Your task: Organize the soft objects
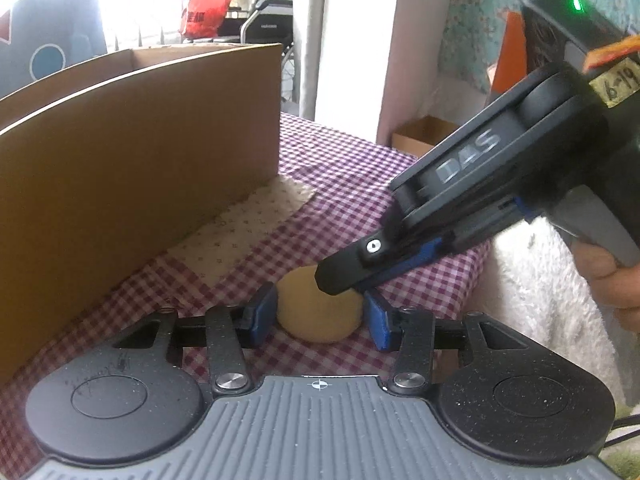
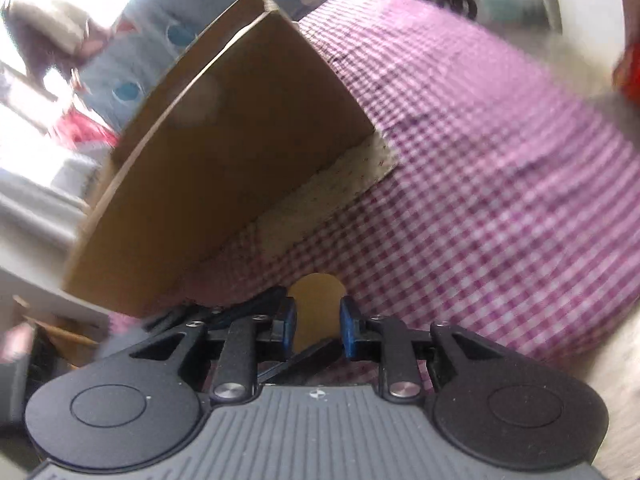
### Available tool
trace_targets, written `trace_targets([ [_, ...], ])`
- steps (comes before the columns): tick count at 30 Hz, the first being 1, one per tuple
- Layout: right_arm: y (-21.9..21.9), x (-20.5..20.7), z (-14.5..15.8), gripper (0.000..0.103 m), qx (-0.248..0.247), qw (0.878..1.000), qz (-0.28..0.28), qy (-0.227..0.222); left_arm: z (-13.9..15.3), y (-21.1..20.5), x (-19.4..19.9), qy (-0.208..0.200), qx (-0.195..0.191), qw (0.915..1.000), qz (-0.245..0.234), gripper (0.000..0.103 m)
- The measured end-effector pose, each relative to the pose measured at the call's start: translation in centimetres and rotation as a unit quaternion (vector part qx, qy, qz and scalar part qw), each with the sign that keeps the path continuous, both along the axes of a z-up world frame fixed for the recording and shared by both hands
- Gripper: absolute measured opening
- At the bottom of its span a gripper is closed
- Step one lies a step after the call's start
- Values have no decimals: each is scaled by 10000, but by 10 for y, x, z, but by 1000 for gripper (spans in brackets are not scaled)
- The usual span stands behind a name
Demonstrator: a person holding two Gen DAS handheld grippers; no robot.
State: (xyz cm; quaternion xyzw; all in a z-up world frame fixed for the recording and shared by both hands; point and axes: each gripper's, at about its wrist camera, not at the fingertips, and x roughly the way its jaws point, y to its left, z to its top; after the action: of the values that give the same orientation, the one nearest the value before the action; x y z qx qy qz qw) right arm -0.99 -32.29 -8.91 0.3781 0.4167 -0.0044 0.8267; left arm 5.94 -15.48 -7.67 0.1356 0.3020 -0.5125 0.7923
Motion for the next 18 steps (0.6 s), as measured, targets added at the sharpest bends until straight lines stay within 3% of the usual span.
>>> trace_targets([
  [2,-12,-8,-6,25,705,9971,-42,-292,0,6,3,91,-108,9999,-52,48],
  [4,-17,-10,-16,25,1670,9844,-40,-558,1,12,7,273,-259,9993,-50,48],
  [5,-15,-8,-18,25,1660,9847,-45,-526,1,14,9,325,-301,9990,-50,47],
  [9,-6,-1,-8,29,842,9957,12,-375,2,19,5,230,-329,9992,-80,46],
  [10,-4,-1,-3,40,632,9974,5,-360,2,20,2,163,-304,9994,-92,46],
  [11,-2,0,4,61,256,9991,0,-333,2,20,0,109,-277,9995,-107,46],
  [13,3,0,17,77,-395,9986,58,-355,4,21,-2,58,-231,9996,-136,47],
  [18,22,12,30,77,-1535,9864,589,51,7,19,-2,156,-183,9996,-156,53],
])
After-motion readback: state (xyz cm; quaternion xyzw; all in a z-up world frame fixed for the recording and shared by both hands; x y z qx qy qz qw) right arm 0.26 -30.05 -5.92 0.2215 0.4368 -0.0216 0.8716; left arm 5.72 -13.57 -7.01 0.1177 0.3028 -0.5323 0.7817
